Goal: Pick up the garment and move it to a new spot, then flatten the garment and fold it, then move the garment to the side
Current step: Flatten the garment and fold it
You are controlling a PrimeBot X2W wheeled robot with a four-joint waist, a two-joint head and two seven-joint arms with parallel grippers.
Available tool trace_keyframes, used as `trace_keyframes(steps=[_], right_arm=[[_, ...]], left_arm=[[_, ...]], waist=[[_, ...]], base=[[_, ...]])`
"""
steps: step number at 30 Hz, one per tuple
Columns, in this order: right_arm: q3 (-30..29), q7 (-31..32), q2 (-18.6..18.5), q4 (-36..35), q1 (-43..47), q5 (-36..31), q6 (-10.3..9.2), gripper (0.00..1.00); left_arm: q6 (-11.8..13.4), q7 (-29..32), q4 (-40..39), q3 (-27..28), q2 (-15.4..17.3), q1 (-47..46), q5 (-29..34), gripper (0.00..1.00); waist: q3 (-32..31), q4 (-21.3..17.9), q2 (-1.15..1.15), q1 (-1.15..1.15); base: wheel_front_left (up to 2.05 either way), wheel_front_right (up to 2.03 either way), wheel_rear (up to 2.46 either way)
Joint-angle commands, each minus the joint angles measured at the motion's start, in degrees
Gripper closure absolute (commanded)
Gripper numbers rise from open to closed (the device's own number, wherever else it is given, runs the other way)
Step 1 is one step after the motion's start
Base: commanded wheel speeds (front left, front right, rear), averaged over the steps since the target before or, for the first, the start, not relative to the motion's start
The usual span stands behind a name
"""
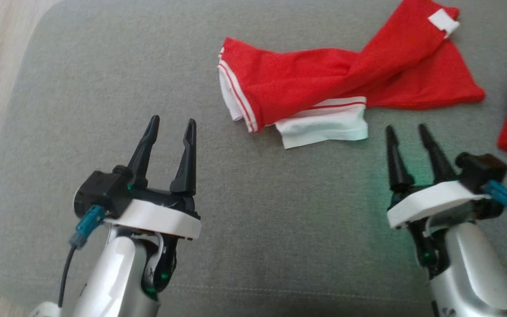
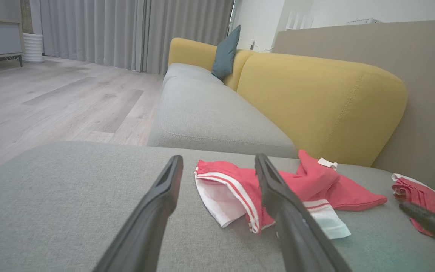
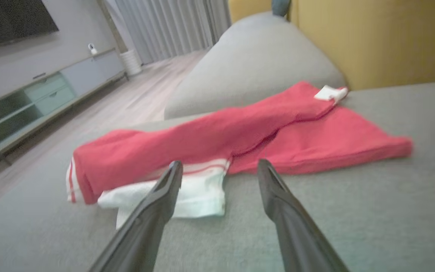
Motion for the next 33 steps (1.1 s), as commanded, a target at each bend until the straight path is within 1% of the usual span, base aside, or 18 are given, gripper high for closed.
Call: trace_keyframes(steps=[1,6,13,19,20,21,24,27,30,33], right_arm=[[2.27,0.95,0.12,0.17,-2.12,0.28,0.37,0.0],[3.26,1.87,0.12,5.11,-4.87,-0.13,0.37,0.0],[2.41,1.35,0.12,13.93,-9.84,-1.21,0.37,0.0],[1.58,-0.29,0.12,19.93,-13.1,-2.24,0.37,0.0],[1.8,-0.45,0.12,20.71,-13.56,-2.18,0.37,0.73],[2.11,-0.67,0.12,21.41,-13.98,-2.11,0.37,1.0],[3.75,-1.74,0.12,22.75,-14.81,-1.96,0.37,1.0],[5.8,-3.2,0.12,22.63,-14.95,-0.89,0.37,1.0],[7.7,-4.69,0.12,20.96,-14.5,0.24,0.37,1.0],[8.98,-5.75,0.13,17.64,-13.57,1.28,0.37,1.0]], left_arm=[[-0.05,-0.69,-1.9,1.27,0.47,-2.77,-0.3,0.0],[0.0,-0.69,-1.81,0.78,0.47,-3.41,-0.65,0.0],[0.19,-0.69,-1.73,0.0,0.47,-4.28,-1.2,0.0],[0.35,-0.69,-1.78,0.15,0.47,-4.39,-1.25,0.0],[0.34,-0.69,-1.76,0.22,0.47,-4.42,-1.22,0.0],[0.34,-0.69,-1.71,0.3,0.47,-4.47,-1.18,0.0],[0.36,-0.69,-1.43,0.65,0.47,-4.65,-1.0,0.0],[0.29,-0.69,-1.15,0.9,0.47,-4.56,-0.73,0.0],[0.15,-0.69,-0.9,1.1,0.47,-4.14,-0.39,0.0],[0.02,-0.69,-0.73,1.18,0.47,-3.64,-0.18,0.0]], waist=[[1.38,1.58,0.0,0.0],[2.89,3.37,0.0,0.0],[4.92,6.21,0.0,0.0],[5.86,6.95,0.0,0.0],[5.95,6.92,0.0,0.0],[5.99,6.83,0.0,0.0],[5.69,6.17,0.0,0.0],[4.66,5.05,0.0,0.0],[3.2,3.8,0.0,0.0],[1.42,2.84,0.0,0.0]], base=[[0.0,0.0,0.0],[0.0,0.0,0.0],[0.0,0.0,0.0],[0.0,0.0,0.0],[0.0,0.0,0.0],[0.0,0.0,0.0],[0.0,0.0,0.0],[0.0,0.0,0.0],[0.0,0.0,0.0],[0.0,0.0,0.0]])
